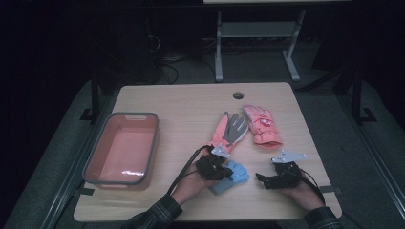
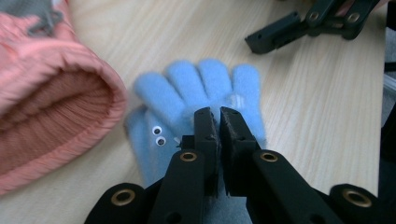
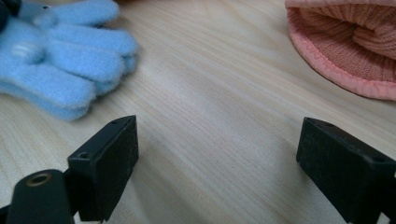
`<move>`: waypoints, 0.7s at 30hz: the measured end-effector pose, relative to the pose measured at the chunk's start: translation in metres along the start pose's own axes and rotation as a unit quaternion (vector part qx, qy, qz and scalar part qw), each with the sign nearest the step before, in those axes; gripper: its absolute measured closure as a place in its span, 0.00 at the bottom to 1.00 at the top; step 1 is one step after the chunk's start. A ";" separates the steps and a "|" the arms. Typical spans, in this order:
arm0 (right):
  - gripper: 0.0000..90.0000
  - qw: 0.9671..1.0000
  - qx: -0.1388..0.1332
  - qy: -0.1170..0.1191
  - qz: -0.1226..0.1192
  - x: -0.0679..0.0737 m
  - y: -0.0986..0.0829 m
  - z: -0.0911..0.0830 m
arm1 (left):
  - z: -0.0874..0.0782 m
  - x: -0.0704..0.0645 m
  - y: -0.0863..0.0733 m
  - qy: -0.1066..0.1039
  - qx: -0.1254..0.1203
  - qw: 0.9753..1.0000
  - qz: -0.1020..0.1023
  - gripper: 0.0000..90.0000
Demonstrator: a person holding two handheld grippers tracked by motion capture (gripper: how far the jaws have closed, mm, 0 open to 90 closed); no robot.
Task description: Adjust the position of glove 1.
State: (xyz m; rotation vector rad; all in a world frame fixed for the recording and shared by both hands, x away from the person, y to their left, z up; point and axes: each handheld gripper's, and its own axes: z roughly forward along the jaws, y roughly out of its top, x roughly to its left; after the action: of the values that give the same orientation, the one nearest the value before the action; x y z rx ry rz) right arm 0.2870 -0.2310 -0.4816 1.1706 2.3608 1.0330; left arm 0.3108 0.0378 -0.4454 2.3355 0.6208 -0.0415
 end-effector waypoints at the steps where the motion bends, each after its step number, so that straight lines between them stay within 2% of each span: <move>1: 0.14 1.000 0.000 0.000 0.000 0.000 0.000 0.000 | 0.001 0.000 -0.001 0.001 0.003 1.000 0.001 0.94; 3: 0.14 1.000 0.000 0.000 0.000 0.000 0.000 0.000 | 0.002 0.000 -0.001 0.001 0.004 1.000 0.002 0.91; 4: 0.14 1.000 0.000 0.000 0.000 0.000 0.000 0.000 | 0.001 -0.001 -0.001 0.002 0.002 1.000 0.003 0.85; 5: 0.14 1.000 0.000 0.000 0.000 0.000 0.000 0.000 | -0.001 -0.001 -0.001 0.004 0.005 1.000 0.011 0.77; 7: 0.14 1.000 0.000 0.001 0.000 0.000 0.000 0.000 | -0.003 -0.002 0.001 0.005 -0.002 1.000 0.006 0.60; 9: 0.14 1.000 0.000 0.001 0.000 0.000 0.000 0.000 | -0.005 -0.002 0.001 0.005 0.006 1.000 0.011 0.47; 14: 0.14 1.000 0.000 0.001 0.000 0.000 0.000 0.000 | -0.002 -0.006 -0.003 0.022 0.013 0.999 0.025 0.21; 16: 0.14 1.000 0.000 0.001 0.000 0.000 0.000 0.000 | 0.003 -0.006 -0.004 0.025 0.021 0.999 0.031 0.18; 17: 0.14 1.000 0.000 0.001 0.000 0.000 0.000 0.000 | 0.006 -0.007 -0.005 0.025 0.020 0.999 0.024 0.17; 18: 0.14 1.000 0.000 0.001 0.000 0.000 0.000 0.000 | 0.008 -0.007 -0.006 0.025 0.026 0.999 0.026 0.17; 21: 0.14 1.000 0.001 0.001 0.000 0.000 0.000 0.000 | 0.012 -0.007 -0.008 0.037 0.034 0.998 0.033 0.17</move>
State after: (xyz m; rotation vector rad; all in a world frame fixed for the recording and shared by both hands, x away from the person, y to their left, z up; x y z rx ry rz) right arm 0.2869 -0.2308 -0.4815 1.1706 2.3632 1.0338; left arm 0.3032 0.0325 -0.4579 2.4320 0.5863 0.0563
